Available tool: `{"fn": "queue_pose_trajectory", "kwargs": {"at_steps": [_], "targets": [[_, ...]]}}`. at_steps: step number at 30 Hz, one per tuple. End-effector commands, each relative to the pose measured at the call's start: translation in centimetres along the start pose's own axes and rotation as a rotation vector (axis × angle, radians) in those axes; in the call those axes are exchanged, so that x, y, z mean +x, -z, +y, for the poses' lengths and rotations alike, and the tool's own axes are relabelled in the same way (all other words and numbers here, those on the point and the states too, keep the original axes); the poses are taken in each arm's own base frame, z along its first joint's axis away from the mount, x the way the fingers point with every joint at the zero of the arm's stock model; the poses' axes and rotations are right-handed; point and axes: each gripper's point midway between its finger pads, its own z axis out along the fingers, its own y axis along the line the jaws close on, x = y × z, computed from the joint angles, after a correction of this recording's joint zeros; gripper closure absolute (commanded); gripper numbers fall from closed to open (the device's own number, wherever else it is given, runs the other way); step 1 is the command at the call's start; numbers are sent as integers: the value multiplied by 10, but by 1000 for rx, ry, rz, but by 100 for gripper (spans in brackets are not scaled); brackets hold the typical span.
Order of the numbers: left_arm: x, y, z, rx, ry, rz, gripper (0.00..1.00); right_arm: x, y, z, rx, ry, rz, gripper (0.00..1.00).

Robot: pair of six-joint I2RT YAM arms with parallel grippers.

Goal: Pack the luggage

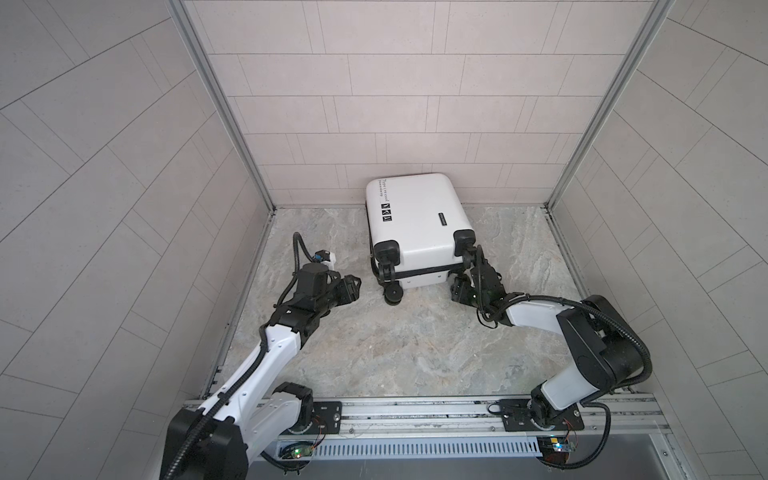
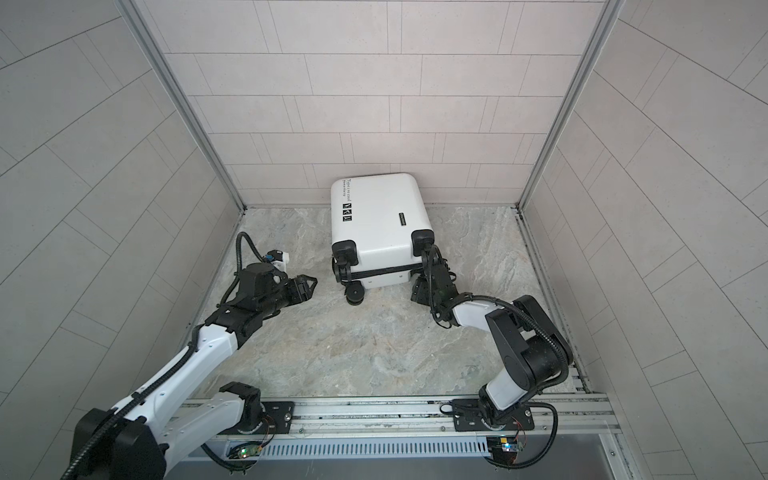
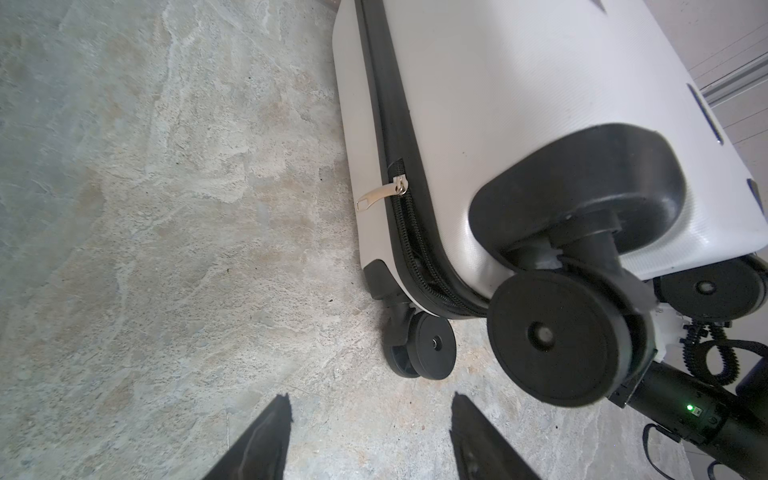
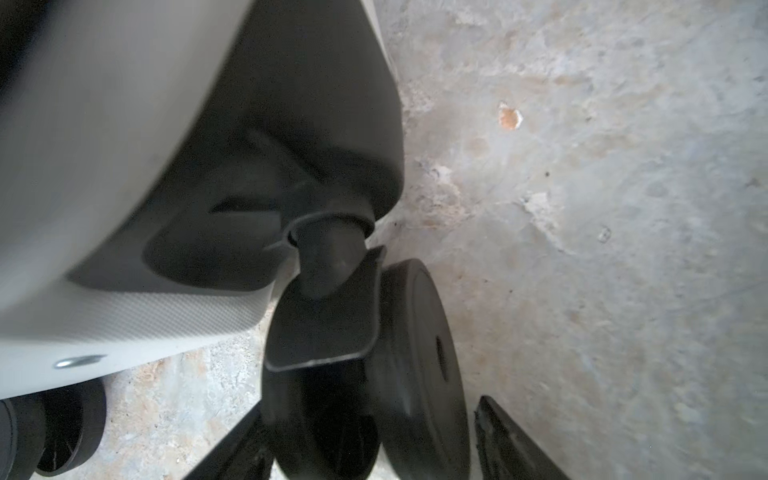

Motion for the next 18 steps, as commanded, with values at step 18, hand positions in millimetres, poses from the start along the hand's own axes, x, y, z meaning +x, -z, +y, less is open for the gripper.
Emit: {"fn": "queue_pose_trajectory", "kwargs": {"at_steps": [18], "targets": [[-10,6,-10,30,12,-27,34,-19,-10,1,71,17,-25,36]]}}
